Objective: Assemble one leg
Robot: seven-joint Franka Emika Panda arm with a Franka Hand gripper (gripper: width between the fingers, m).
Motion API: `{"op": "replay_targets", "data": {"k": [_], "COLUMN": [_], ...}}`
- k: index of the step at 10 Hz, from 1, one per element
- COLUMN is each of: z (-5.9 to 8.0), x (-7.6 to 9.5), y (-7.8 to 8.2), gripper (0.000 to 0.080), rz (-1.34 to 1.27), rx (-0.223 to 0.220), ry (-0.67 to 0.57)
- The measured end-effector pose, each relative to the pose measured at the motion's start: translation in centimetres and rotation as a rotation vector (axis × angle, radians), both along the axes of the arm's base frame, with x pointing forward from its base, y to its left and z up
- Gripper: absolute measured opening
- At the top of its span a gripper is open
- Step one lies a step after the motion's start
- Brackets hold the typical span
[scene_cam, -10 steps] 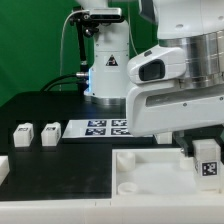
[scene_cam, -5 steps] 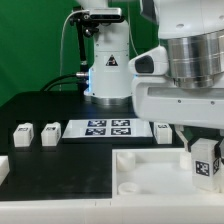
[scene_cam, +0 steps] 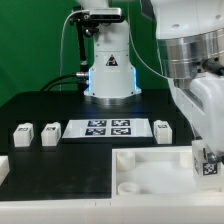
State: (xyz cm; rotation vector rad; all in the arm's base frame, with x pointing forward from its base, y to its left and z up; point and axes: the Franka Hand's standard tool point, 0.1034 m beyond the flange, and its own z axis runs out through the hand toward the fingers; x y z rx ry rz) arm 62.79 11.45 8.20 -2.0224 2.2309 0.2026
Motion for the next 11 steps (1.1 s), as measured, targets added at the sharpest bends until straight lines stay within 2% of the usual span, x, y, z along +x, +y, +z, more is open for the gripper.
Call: {"op": "replay_targets", "data": {"k": [1, 2, 3, 4, 5, 6, 10, 11], "z": [0.0, 0.0, -0.1, -0.1, 0.0, 0.1, -0.1, -0.4], "x": [0.0, 0.0, -0.1, -0.3, -0.5, -0.7, -0.7, -0.5], "y": [0.0, 0.0, 0.2, 0.8, 1.0, 1.1, 0.9, 0.4], "gripper": [0.0361, 0.0361, 0.0522, 0.0522, 0.0627, 0.0645, 0.0649, 0.0649], "rz": [0.005, 0.032, 0.113, 0.262, 0.447, 0.636, 1.095, 1.296], "rx": [0.0, 0.0, -0.007, -0.025, -0.024, -0.015, -0.008, -0.045], "ry": [-0.001, -0.006, -0.018, -0.037, -0.057, -0.067, -0.146, -0.196]}}
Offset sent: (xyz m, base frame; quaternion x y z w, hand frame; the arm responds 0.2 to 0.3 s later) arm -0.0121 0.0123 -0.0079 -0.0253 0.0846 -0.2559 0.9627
